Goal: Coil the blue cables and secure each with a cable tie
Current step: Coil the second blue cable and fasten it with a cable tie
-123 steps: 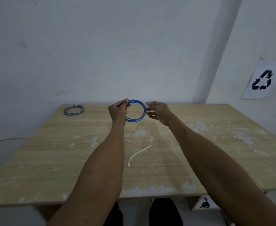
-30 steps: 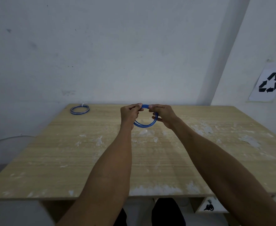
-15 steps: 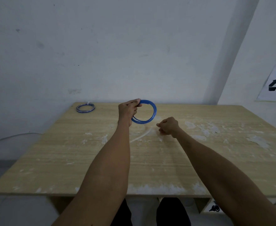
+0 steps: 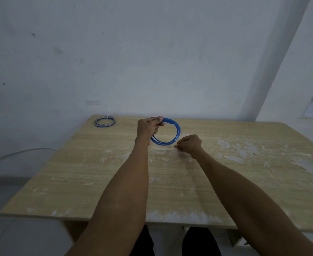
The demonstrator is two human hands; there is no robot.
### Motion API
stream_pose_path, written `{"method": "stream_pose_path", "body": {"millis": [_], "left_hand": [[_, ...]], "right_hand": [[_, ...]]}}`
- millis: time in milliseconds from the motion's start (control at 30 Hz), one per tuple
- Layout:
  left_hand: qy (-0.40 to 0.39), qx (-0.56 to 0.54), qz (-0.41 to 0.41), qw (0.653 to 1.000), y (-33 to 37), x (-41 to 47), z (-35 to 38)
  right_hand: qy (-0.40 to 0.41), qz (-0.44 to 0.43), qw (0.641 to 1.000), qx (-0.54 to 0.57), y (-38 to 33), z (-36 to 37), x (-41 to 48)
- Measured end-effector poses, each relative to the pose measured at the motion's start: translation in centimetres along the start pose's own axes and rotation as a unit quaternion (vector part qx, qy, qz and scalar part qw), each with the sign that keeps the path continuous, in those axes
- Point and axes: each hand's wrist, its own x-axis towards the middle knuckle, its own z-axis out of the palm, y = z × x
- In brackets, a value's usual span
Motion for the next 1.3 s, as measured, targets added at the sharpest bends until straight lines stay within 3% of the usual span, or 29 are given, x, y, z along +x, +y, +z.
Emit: {"method": "stream_pose_path", "body": {"millis": [100,267,467,600,733,900,1300], "left_hand": [[-0.013,0.012,-0.007,1.000,-0.2,0.1,0.1],[-0.034,0.016,-0.026,0.999,-0.4,-0.1,0.9],[-0.057,0.013,-0.035,0.998,-0.5,-0.7,2.2],[-0.056,0.033,-0.028,0.998,-0.4,-1.0,3.1],[-0.071,0.050,-0.026,0.996,-0.8,-1.4,3.7],[-0.065,0.079,-0.023,0.994,-1.1,-1.9,4.5],[-0.051,0.109,0.002,0.993,-1.6,-1.9,4.7]], "right_hand": [[0.021,0.044,0.989,0.141,-1.3,-1.6,0.2],[0.040,0.034,0.940,0.337,-3.4,-4.2,0.5],[0.005,-0.008,0.910,0.414,-3.9,-5.4,0.3],[-0.028,0.007,0.916,0.400,-4.1,-5.5,0.0],[-0.081,0.005,0.949,0.303,-4.8,-5.4,-0.7],[-0.032,-0.035,0.974,0.220,-4.9,-5.1,-0.7],[-0.073,-0.015,0.978,0.196,-4.6,-5.3,-0.4]]}}
